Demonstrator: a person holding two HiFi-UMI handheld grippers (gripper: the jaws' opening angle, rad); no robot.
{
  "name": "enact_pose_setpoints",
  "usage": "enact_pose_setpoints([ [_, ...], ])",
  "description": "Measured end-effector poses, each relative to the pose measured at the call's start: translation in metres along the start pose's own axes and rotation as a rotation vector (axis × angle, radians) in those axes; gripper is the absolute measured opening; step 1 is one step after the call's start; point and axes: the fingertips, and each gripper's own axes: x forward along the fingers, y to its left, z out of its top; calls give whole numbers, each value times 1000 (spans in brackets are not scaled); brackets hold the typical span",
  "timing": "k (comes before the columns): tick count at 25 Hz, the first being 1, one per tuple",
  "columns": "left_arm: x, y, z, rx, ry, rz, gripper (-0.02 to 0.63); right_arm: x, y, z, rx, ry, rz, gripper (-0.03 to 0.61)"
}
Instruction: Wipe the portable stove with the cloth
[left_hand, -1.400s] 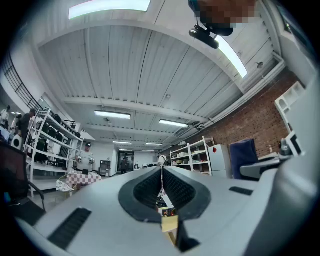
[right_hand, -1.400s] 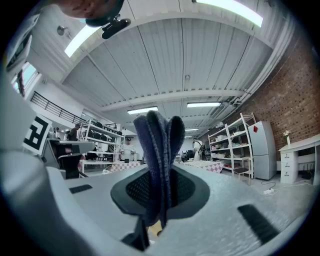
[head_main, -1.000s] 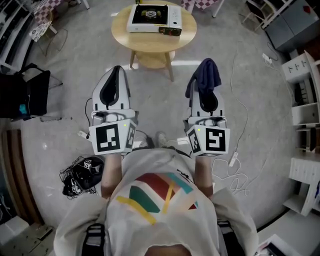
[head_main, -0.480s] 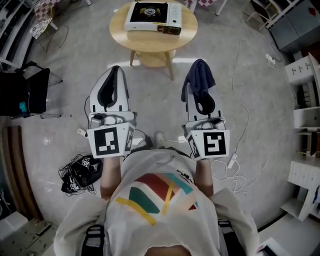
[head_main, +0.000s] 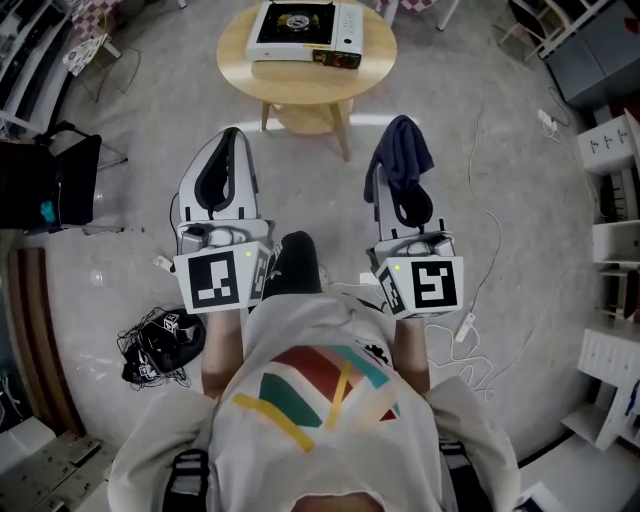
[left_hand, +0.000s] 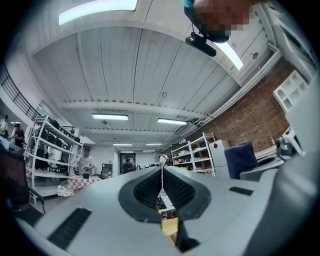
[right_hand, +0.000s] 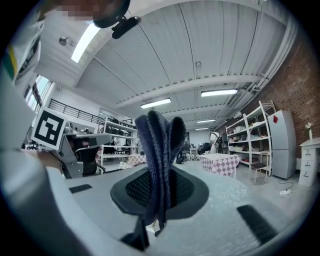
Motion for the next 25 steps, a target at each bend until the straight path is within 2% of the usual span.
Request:
enact_pose_setpoints([
  [5,16,9,8,9,-51,-11,8,10,-3,8,-13,-31,-17,34],
  [10,35,7,7,42,-88,-41,8,22,-11,-3,-11,-20,-36,34],
  [15,66,31,3,-18,-129,-35,7,48,-19,-3,-48,7,-72,34],
  [21,117,38,-2,-7,-147,-98,8,89,-54,9,6,-34,-166,34],
  [25,150,47,-25,27,-116,-136,8,122,-63,0,53,-21,-181,34],
])
